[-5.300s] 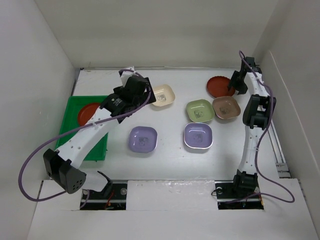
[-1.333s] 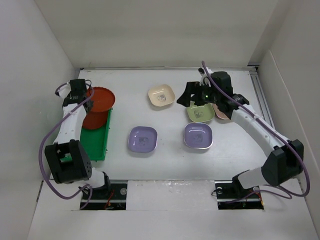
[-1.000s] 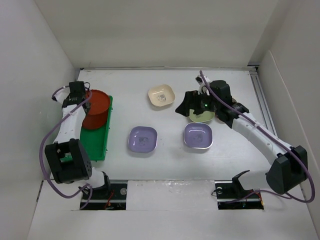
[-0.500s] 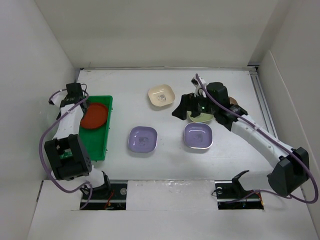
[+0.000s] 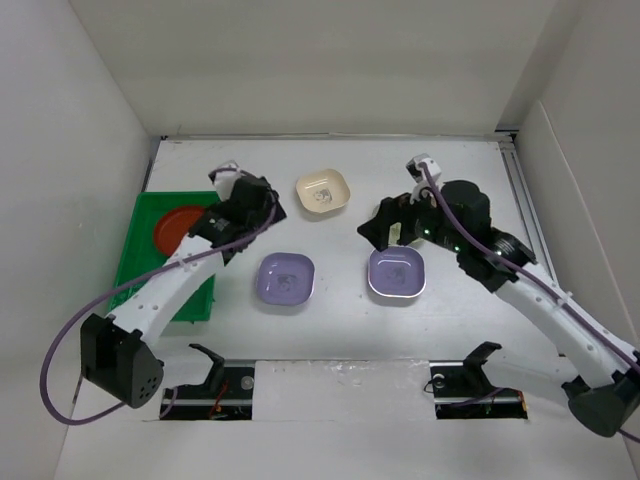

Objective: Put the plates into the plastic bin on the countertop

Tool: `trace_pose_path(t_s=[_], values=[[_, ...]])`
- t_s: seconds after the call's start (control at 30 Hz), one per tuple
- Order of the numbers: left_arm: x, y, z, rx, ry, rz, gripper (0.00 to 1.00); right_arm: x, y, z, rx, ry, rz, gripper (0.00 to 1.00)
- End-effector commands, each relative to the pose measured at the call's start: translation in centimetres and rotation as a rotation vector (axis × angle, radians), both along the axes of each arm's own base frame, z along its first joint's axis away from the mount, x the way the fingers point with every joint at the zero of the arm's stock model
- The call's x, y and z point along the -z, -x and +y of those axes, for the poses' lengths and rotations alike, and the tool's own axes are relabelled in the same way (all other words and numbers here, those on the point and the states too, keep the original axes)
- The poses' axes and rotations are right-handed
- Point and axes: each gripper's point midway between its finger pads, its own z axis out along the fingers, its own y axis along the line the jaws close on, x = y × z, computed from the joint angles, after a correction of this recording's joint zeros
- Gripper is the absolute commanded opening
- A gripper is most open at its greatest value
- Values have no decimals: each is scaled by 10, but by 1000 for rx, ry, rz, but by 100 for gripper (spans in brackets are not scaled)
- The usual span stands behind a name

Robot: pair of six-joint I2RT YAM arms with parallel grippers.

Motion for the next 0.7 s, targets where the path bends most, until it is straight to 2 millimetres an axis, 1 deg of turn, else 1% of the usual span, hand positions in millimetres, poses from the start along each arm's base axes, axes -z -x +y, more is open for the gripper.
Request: trace_pose_path(t_s=[0.0, 0.03, 0.07, 0.1, 0.17, 0.2, 0.23, 0.3, 0.33, 0.43, 0.47, 0.53, 0.57, 0.6, 0.63, 0.67], values=[[55, 43, -8, 34, -65, 136, 100, -16, 11, -20, 46, 18, -52, 100], [65, 52, -18, 73, -62, 162, 100, -26, 18, -26, 47, 1, -74, 100], [74, 58, -18, 75, -69, 182, 100, -29, 22, -29, 47, -4, -80, 100], [88, 66, -13, 64, -80, 215, 100, -32, 26, -31, 47, -10, -88, 100], [102, 76, -10, 50, -64, 248, 100, -42, 35, -38, 48, -29, -112, 100], [106, 81, -9, 44, -50, 256, 100, -43, 38, -40, 48, -29, -112, 100], [116, 88, -7, 42, -42, 270, 100, -45, 40, -41, 48, -34, -119, 100], [125, 93, -6, 28, -20, 278, 100, -49, 43, -42, 39, -44, -127, 100], [133, 98, -6, 35, -17, 295, 100, -49, 43, -42, 39, -44, -127, 100], [146, 101, -9, 39, -1, 316, 100, -49, 44, -41, 31, -46, -126, 100], [156, 105, -6, 37, -18, 341, 98, -49, 45, -40, 22, -48, -125, 100], [164, 105, -8, 43, -12, 351, 95, -49, 43, -38, 22, -49, -126, 100], [172, 108, -7, 41, -22, 367, 91, -49, 43, -38, 22, -49, -126, 100], [174, 108, -7, 42, -21, 365, 88, -49, 43, -38, 22, -49, -126, 100], [177, 109, -6, 40, -29, 378, 82, -49, 43, -38, 22, -49, -126, 100], [183, 110, -8, 35, -16, 387, 72, -49, 43, -38, 22, -49, -126, 100]])
